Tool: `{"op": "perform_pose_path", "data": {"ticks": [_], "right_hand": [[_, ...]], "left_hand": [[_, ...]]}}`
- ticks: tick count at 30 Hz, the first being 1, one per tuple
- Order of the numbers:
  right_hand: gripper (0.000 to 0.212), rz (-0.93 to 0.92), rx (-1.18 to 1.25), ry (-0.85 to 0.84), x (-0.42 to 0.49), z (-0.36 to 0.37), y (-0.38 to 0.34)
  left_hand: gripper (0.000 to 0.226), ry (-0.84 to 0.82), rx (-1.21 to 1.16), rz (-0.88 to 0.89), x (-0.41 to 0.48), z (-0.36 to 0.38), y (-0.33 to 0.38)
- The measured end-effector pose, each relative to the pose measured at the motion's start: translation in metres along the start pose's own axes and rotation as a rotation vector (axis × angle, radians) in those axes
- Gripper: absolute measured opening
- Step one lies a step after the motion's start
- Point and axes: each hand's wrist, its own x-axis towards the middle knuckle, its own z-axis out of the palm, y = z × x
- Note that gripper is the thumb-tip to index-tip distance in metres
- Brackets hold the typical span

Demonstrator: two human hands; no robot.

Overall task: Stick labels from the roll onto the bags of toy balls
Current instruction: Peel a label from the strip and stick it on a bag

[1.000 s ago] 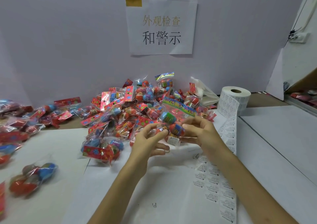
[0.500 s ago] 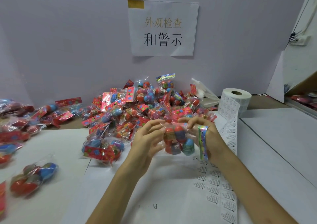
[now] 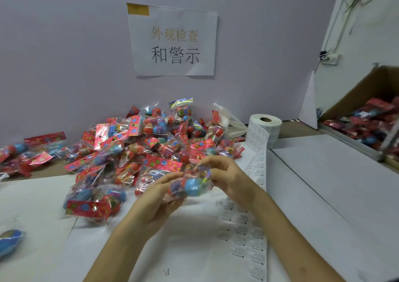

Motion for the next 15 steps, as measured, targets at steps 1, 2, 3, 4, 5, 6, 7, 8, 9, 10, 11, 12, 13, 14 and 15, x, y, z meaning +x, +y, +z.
{"op": "perform_pose_path", "data": {"ticks": [1,2,3,4,5,6,7,8,9,10,11,12,13,14,15], "right_hand": [[0.014,0.001,0.008,0.031,0.000,0.000,0.001],[0.008,-0.002,0.018,0.072,0.002,0.000,0.002],[0.006,-0.003,0.036,0.125,0.003,0.000,0.003],[0.006,0.008,0.070,0.197,0.005,-0.001,0.004],[0.006,0.026,0.105,0.274,0.007,-0.004,0.005],[0.006,0.044,0.125,0.344,0.007,-0.007,0.005],[0.006,0.061,0.131,0.399,0.008,-0.011,0.006],[0.007,0.076,0.124,0.438,0.008,-0.015,0.007],[0.008,0.092,0.119,0.470,0.008,-0.017,0.008],[0.010,0.109,0.119,0.490,0.009,-0.018,0.009],[0.013,0.121,0.118,0.497,0.010,-0.017,0.009],[0.015,0.122,0.118,0.496,0.010,-0.017,0.009],[0.017,0.114,0.117,0.485,0.009,-0.016,0.009],[0.023,0.101,0.107,0.459,0.009,-0.016,0.008],[0.030,0.104,0.084,0.415,0.008,-0.017,0.007]], "left_hand": [[0.022,-0.044,-0.001,-0.008,-0.002,0.004,-0.002],[0.030,-0.086,0.026,-0.012,-0.004,0.008,-0.004],[0.039,-0.114,0.081,-0.014,-0.005,0.013,-0.006],[0.046,-0.125,0.143,-0.006,-0.006,0.016,-0.008],[0.049,-0.129,0.179,0.002,-0.006,0.018,-0.009],[0.052,-0.122,0.197,0.008,-0.005,0.018,-0.010],[0.056,-0.115,0.192,0.003,-0.004,0.017,-0.010],[0.059,-0.106,0.182,-0.003,-0.003,0.016,-0.009],[0.060,-0.097,0.172,0.000,-0.002,0.015,-0.008],[0.058,-0.085,0.179,0.018,-0.003,0.015,-0.007],[0.053,-0.076,0.200,0.048,-0.004,0.016,-0.007],[0.047,-0.062,0.229,0.088,-0.004,0.015,-0.007],[0.042,-0.046,0.260,0.123,-0.004,0.013,-0.008],[0.036,-0.026,0.305,0.150,-0.004,0.011,-0.009],[0.029,-0.009,0.355,0.169,-0.003,0.008,-0.011]]}}
